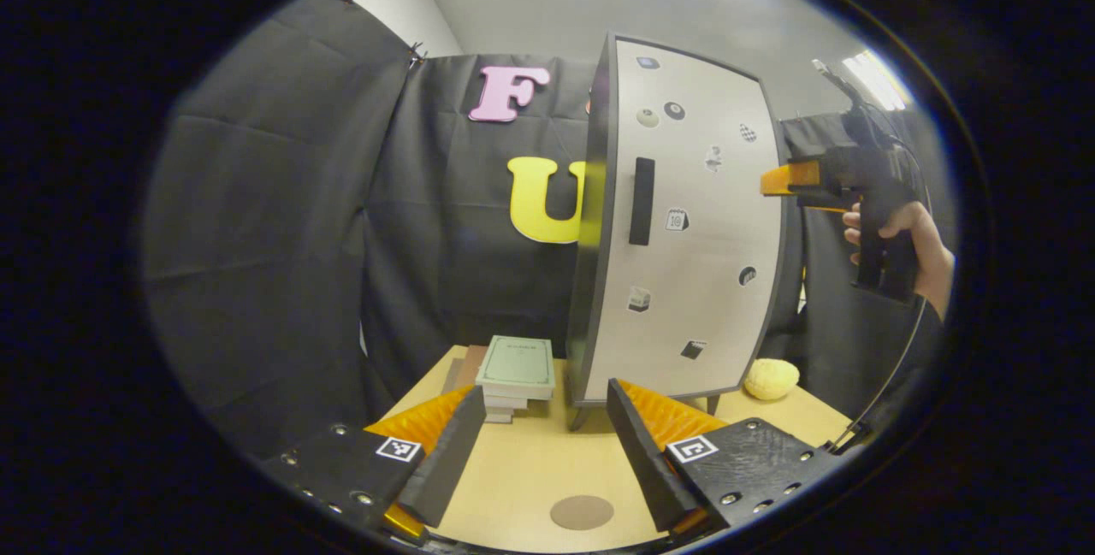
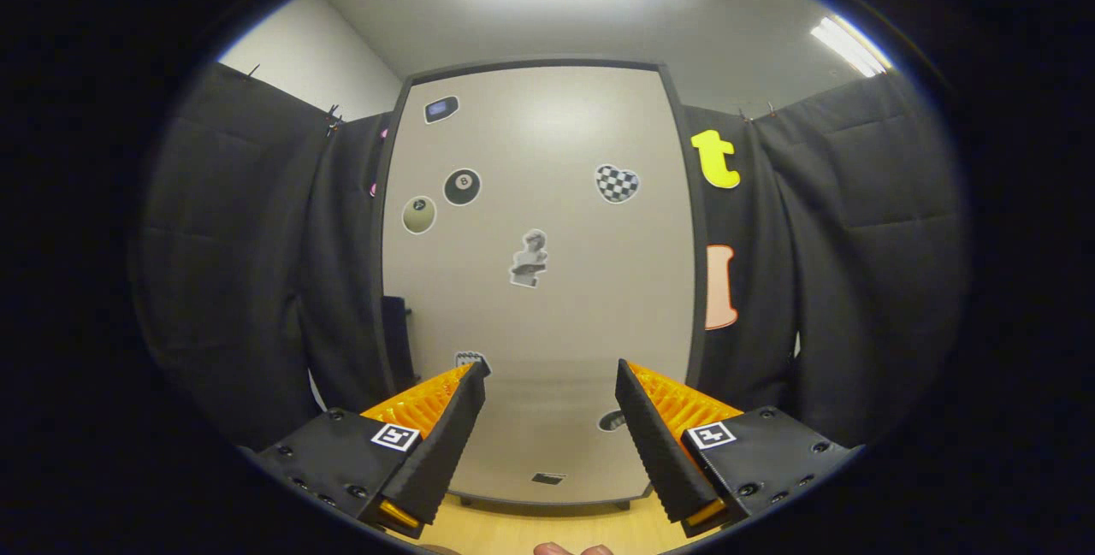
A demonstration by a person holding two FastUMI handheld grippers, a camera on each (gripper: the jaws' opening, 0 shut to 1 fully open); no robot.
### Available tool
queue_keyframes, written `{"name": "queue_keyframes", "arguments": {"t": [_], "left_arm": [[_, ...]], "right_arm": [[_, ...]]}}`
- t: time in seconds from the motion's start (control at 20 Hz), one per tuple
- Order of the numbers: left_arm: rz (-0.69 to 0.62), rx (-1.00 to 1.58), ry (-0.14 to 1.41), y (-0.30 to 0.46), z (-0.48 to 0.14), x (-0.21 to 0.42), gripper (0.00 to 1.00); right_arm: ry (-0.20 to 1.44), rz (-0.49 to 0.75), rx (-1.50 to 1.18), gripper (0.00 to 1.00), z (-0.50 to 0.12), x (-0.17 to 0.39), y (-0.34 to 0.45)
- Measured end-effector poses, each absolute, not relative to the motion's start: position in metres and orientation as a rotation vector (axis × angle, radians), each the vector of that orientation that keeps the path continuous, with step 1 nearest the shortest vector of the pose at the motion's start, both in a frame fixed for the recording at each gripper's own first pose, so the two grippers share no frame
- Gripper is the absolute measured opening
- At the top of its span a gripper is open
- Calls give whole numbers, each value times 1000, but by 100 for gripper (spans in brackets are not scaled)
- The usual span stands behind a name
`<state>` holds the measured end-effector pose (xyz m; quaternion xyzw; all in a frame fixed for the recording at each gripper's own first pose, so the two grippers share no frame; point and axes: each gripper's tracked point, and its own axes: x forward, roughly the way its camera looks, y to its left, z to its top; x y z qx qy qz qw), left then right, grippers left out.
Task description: Open the cabinet door with the right hand, grasp the bottle in the cabinet with the left hand and place it on the coaster, then close the cabinet door with the right hand.
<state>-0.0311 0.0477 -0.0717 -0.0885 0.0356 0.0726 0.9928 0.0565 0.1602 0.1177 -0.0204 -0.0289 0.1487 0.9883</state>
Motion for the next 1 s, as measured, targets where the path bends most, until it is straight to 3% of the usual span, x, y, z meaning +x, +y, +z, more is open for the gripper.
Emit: {"name": "queue_keyframes", "arguments": {"t": [0.5, 0.7, 0.75, 0.8, 1.0], "left_arm": [[249, -204, 86, 93, -78, -49, 88], [292, -213, 92, 111, -81, -54, 86], [298, -223, 98, 112, -86, -55, 86], [307, -233, 105, 116, -88, -55, 86], [345, -280, 115, 130, -97, -64, 87]], "right_arm": [[-68, 437, -17, 98, 138, 82, 274], [-24, 428, 6, 98, 128, 105, 300], [-5, 430, 13, 92, 124, 110, 306], [7, 424, 20, 98, 121, 114, 308], [42, 410, 10, 94, 111, 130, 320]]}}
